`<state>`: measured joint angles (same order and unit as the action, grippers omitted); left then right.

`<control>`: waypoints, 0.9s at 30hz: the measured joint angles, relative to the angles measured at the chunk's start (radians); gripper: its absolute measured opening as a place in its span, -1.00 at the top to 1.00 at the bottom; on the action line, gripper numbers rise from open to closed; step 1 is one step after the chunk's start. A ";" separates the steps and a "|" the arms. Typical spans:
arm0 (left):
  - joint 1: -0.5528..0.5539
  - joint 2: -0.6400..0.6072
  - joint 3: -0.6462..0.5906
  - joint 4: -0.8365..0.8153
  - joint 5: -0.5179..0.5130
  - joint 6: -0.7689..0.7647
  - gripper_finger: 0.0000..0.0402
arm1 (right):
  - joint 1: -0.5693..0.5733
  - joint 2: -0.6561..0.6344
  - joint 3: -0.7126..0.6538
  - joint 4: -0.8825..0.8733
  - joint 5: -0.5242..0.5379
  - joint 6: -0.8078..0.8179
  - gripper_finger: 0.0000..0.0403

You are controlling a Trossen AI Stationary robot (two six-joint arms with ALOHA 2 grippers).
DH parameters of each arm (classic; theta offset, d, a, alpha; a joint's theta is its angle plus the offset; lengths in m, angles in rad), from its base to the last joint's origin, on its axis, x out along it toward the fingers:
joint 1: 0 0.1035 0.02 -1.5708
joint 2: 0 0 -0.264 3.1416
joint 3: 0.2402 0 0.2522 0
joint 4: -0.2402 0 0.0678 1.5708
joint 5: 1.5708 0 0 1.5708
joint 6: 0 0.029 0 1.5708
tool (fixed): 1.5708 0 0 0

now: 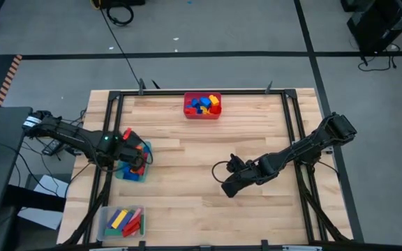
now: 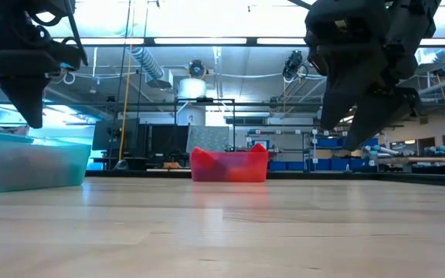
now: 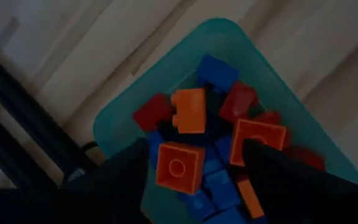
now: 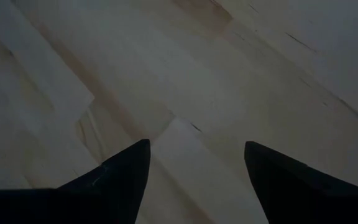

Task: Sort blocks by size
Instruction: Return to Home Position

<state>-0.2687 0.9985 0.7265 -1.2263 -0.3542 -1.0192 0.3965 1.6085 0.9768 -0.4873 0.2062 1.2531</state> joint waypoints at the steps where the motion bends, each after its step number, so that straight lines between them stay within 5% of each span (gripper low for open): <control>1: 0.000 0.000 0.000 0.000 0.003 0.036 -0.33 | 0.000 0.000 0.000 0.000 0.000 -0.006 -0.37; 12: 0.000 0.000 0.046 0.034 0.052 0.236 -0.35 | 0.018 0.000 0.000 0.031 -0.157 -0.137 -0.37; 22: 0.000 0.006 0.063 0.467 0.007 0.553 -0.35 | -0.013 -0.001 -0.031 0.055 0.051 -0.555 -0.37; 27: 0.012 0.023 0.063 0.584 -0.003 0.619 -0.35 | -0.090 -0.069 -0.231 0.382 -0.003 -0.722 -0.36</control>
<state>-0.2568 1.0217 0.7891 -0.6422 -0.3575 -0.3999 0.3066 1.5394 0.7453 -0.1052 0.2027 0.5310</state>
